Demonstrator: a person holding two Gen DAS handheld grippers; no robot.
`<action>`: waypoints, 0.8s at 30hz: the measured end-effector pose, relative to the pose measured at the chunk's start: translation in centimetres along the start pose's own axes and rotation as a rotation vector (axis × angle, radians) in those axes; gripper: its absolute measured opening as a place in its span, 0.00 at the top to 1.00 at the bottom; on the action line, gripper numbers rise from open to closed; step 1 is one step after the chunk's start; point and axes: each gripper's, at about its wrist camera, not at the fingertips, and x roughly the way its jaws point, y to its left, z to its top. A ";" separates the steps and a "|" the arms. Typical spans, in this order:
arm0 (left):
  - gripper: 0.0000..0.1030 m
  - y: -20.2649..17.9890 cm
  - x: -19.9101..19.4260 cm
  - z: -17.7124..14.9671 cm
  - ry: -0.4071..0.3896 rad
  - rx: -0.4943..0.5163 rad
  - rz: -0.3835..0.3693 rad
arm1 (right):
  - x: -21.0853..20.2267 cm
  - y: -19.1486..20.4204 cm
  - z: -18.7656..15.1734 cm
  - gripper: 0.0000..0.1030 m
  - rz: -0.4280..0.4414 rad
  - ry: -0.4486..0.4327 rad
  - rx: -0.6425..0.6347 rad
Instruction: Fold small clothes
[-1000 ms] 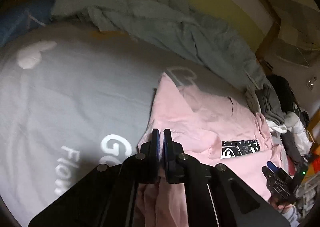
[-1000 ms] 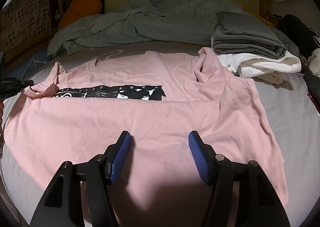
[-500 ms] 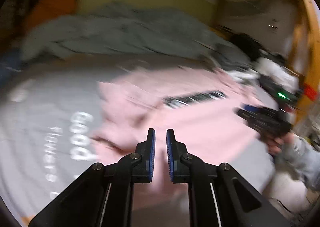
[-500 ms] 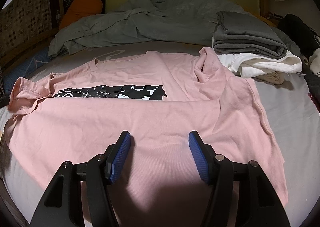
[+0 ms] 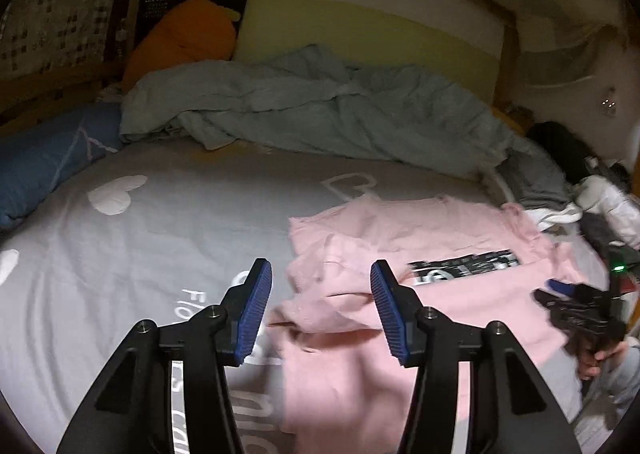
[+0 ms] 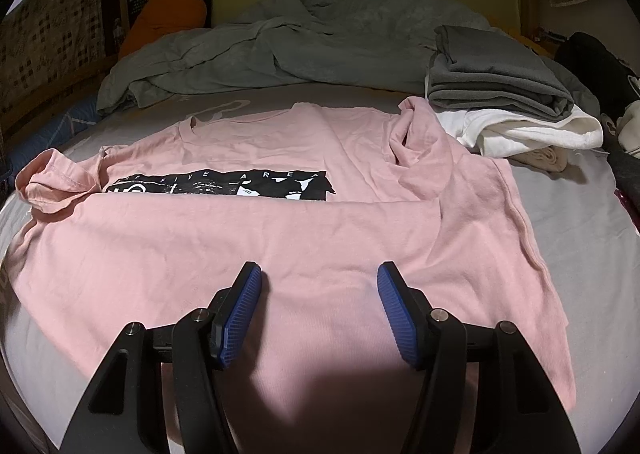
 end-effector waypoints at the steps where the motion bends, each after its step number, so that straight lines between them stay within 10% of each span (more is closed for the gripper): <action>1: 0.51 0.1 0.5 0.0 0.013 0.005 0.022 | -0.1 0.0 0.0 0.40 0.004 -0.002 -0.001; 6: 0.77 0.4 2.3 -0.3 0.054 0.027 0.079 | -1.4 2.1 1.7 0.58 0.253 -0.013 0.005; 10: 0.78 0.9 2.5 -0.5 0.063 0.009 0.087 | -0.4 7.5 5.0 0.58 0.488 0.032 -0.008; 17: 0.78 0.2 2.9 -1.3 0.102 0.039 0.037 | 5.5 16.4 8.6 0.58 0.481 0.115 -0.092; 20: 0.97 -0.3 3.4 -1.4 0.128 0.095 0.037 | 8.0 19.1 8.9 0.58 0.463 0.189 -0.164; 24: 0.97 0.1 2.0 -0.9 0.110 0.100 0.038 | 9.2 22.0 8.6 0.91 0.317 0.204 -0.331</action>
